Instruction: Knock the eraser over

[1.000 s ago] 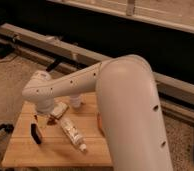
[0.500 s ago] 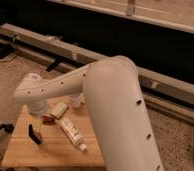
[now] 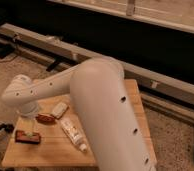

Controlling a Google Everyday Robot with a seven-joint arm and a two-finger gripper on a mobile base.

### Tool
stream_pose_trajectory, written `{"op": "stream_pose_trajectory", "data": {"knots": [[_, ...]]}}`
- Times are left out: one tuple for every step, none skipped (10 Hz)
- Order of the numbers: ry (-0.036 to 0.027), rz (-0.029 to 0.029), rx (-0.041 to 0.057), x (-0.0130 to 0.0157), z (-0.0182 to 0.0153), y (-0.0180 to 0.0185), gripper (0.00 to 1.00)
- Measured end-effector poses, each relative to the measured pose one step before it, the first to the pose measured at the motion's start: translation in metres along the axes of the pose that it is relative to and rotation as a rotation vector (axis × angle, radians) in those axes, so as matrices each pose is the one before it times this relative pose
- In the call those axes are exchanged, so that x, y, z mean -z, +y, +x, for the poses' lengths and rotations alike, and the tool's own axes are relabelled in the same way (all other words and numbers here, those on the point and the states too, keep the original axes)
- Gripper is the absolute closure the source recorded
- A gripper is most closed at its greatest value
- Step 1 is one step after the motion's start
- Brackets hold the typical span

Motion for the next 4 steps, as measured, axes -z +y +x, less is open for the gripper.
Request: {"op": "stream_pose_trajectory", "data": {"knots": [[0.00094, 0.00023, 0.00177, -0.00025, 0.00049, 0.00008, 0.2], [-0.00195, -0.00002, -0.00273, 0.00018, -0.00162, 0.0009, 0.2], [0.00052, -0.00043, -0.00109, -0.00001, -0.00039, 0.00058, 0.2], [0.00053, 0.00037, -0.00009, 0.00005, 0.0002, -0.00014, 0.2]]}}
